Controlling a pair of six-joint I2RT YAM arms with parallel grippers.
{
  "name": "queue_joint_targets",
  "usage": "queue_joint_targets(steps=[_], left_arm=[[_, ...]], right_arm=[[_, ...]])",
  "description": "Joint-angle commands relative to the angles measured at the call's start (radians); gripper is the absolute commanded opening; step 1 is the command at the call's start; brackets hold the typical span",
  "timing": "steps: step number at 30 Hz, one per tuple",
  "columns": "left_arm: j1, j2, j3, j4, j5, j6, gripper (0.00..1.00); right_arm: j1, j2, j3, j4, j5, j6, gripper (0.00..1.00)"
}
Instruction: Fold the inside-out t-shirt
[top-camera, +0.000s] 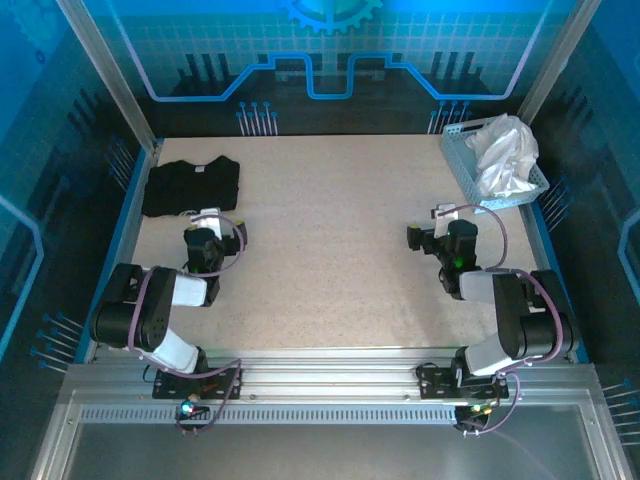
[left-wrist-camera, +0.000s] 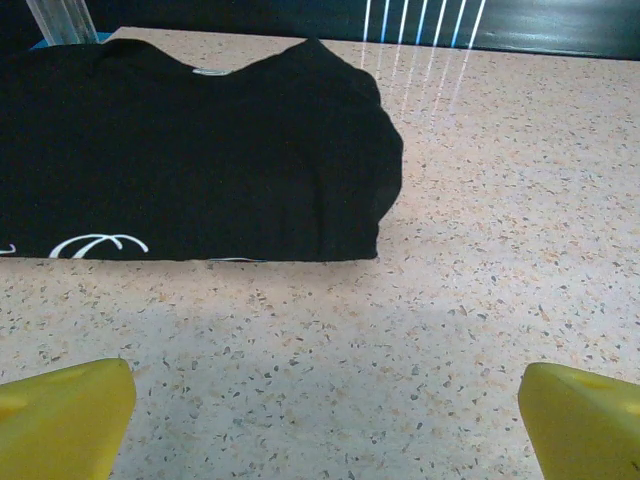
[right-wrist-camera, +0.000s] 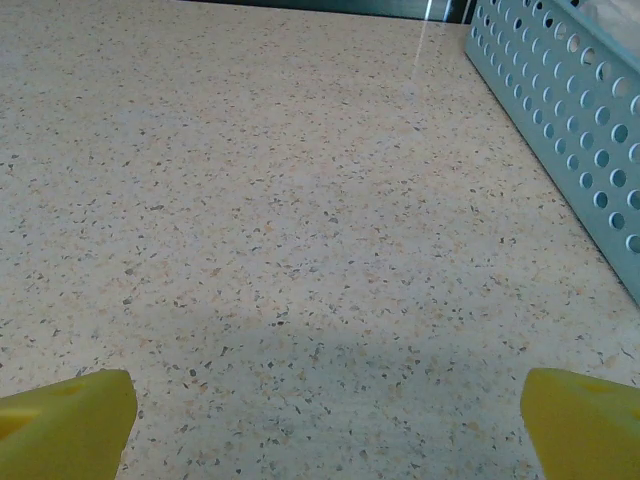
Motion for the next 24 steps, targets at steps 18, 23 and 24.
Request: queue_joint_targets(steps=[18,23,24], left_arm=[[0.007,-0.001,0.013,0.03,0.018,0.002,0.99],[0.007,-0.002,0.013,0.03,0.017,0.002,0.99],[0.007,-0.002,0.013,0.03,0.017,0.002,0.99]], right_arm=[[0.005,0.009,0.019,0.025,-0.021,-0.012,1.0],[0.002,0.009,0.019,0.023,-0.028,-0.011,1.0],[0.003,0.009,0.019,0.023,-0.028,-0.012,1.0]])
